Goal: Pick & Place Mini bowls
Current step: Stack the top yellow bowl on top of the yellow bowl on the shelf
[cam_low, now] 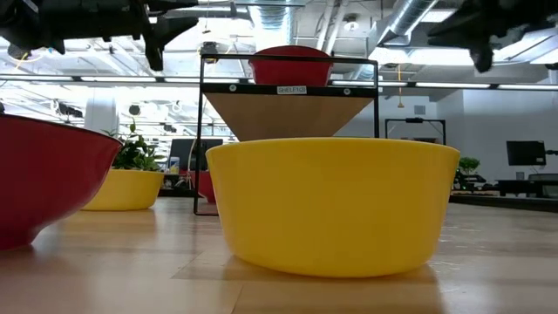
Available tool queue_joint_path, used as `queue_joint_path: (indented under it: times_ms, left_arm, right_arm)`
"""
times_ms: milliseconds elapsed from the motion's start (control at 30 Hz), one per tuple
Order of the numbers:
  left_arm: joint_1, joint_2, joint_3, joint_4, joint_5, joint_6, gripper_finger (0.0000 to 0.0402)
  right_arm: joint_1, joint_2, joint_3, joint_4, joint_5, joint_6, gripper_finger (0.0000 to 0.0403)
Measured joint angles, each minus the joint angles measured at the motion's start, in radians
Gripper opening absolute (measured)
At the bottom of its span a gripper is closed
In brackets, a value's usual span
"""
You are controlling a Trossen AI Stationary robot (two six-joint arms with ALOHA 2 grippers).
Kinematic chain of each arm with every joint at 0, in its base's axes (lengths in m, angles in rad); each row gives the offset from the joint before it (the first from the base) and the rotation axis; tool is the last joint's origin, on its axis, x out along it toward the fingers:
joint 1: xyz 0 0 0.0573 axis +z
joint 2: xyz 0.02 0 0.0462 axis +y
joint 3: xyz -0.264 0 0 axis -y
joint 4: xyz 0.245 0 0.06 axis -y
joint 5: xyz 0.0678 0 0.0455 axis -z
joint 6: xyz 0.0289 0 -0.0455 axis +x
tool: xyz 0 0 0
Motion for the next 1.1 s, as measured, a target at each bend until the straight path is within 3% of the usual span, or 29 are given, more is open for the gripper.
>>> queue_joint_path:
  times_ms: [200, 367, 633, 833, 1100]
  left_arm:
    - [0.0, 0.0, 0.076, -0.085, 0.0, 0.001, 0.0131]
    - [-0.011, 0.0, 0.241, -0.233, -0.001, 0.132, 0.0131]
    - [-0.052, 0.043, 0.58, -0.814, -0.099, 0.233, 0.0131]
    - [-0.065, 0.145, 0.756, -1.244, -0.131, 0.111, 0.0131]
    - [-0.065, 0.251, 0.787, -1.688, -0.072, -0.182, 0.0131]
  right_arm:
    - [0.023, -0.203, -0.109, 0.011, 0.037, 0.069, 0.0058]
    - [0.027, -0.346, -0.159, 0.015, 0.074, 0.076, 0.0058]
    - [0.033, -0.35, -0.184, 0.025, 0.079, 0.007, 0.0058]
    - [0.033, -0.352, -0.201, 0.03, 0.081, 0.001, 0.0058]
    - [0.033, -0.353, -0.201, 0.032, 0.082, 0.001, 0.0058]
